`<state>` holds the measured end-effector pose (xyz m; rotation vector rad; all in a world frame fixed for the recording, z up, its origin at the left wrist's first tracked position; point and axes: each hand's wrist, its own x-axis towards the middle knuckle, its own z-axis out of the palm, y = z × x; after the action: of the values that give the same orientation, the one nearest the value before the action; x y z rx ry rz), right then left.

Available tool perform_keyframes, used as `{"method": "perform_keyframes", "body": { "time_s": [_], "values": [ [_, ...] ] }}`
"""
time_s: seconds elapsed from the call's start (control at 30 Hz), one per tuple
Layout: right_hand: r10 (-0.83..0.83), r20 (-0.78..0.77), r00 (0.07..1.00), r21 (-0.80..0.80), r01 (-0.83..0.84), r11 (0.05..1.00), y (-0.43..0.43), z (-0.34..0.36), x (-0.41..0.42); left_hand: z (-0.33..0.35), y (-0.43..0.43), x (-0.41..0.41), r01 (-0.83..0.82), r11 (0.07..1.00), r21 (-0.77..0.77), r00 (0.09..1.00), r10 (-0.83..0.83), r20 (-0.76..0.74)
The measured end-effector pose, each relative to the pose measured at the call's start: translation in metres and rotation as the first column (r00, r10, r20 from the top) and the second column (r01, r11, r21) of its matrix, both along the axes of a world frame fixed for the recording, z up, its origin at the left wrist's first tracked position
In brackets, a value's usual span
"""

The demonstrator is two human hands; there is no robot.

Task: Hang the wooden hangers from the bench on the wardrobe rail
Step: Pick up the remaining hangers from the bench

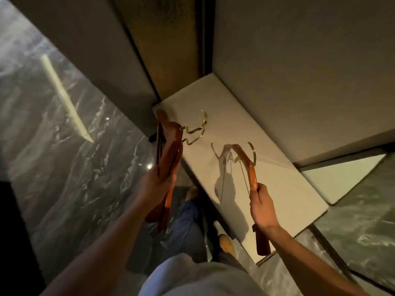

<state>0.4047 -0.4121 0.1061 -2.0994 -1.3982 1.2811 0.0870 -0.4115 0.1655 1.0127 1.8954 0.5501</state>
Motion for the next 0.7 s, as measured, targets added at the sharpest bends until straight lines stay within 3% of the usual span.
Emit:
{"method": "perform_keyframes", "body": {
  "time_s": [0.17, 0.37, 0.5, 0.7],
  "values": [
    [0.343, -0.064, 0.937, 0.128, -0.333, 0.934, -0.027, 0.037, 0.007, 0.044, -0.108, 0.019, -0.187, 0.976, 0.114, 0.982, 0.188, 0.001],
    [0.653, 0.011, 0.757, 0.269, -0.632, 0.727, -0.062, 0.087, -0.017, 0.087, -0.255, 0.041, -0.452, 0.868, 0.205, 0.887, 0.462, -0.003],
    [0.802, -0.021, 0.597, 0.341, -0.750, 0.567, -0.094, 0.116, -0.053, 0.105, -0.341, 0.057, -0.666, 0.714, 0.215, 0.738, 0.672, 0.057],
    [0.939, -0.085, 0.334, 0.429, -0.838, 0.337, -0.154, 0.151, -0.122, 0.130, -0.442, 0.080, -0.906, 0.363, 0.220, 0.392, 0.913, 0.111]
  ]
}}
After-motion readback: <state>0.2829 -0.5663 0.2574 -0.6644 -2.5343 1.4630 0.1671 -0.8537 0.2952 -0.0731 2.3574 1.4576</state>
